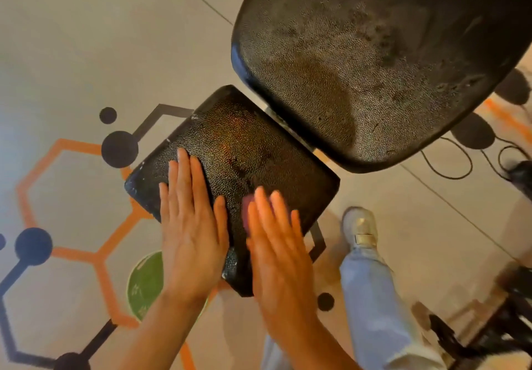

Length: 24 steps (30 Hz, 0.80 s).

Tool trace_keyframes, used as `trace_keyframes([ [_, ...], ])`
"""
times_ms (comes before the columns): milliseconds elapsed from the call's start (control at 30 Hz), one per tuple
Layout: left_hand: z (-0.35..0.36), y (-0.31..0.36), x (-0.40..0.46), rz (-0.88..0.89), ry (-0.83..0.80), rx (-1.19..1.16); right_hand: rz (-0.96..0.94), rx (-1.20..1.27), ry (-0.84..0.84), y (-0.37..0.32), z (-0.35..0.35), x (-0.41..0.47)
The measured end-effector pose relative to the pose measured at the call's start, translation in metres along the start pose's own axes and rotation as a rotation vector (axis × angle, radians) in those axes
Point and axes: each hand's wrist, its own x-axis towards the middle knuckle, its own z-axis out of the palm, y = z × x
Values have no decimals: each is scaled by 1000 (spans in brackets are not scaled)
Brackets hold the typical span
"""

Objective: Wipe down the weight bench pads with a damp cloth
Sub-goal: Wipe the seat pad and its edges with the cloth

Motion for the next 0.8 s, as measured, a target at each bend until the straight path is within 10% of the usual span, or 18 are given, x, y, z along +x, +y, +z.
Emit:
trace_keyframes([
  [100,1,-1,1,-10,12,18,-137,-32,-18,28,0,25],
  [267,4,-1,3,-28,27,15,203,28,118,20,-2,93],
  [433,2,1,2,-32,29,-6,-269,-40,-59,18,1,18],
  [633,5,-1,3,-39,23,-2,132,74,111,8,1,111],
  [800,4,-4,2,-22,27,-45,-292,13,-110,8,-2,35],
])
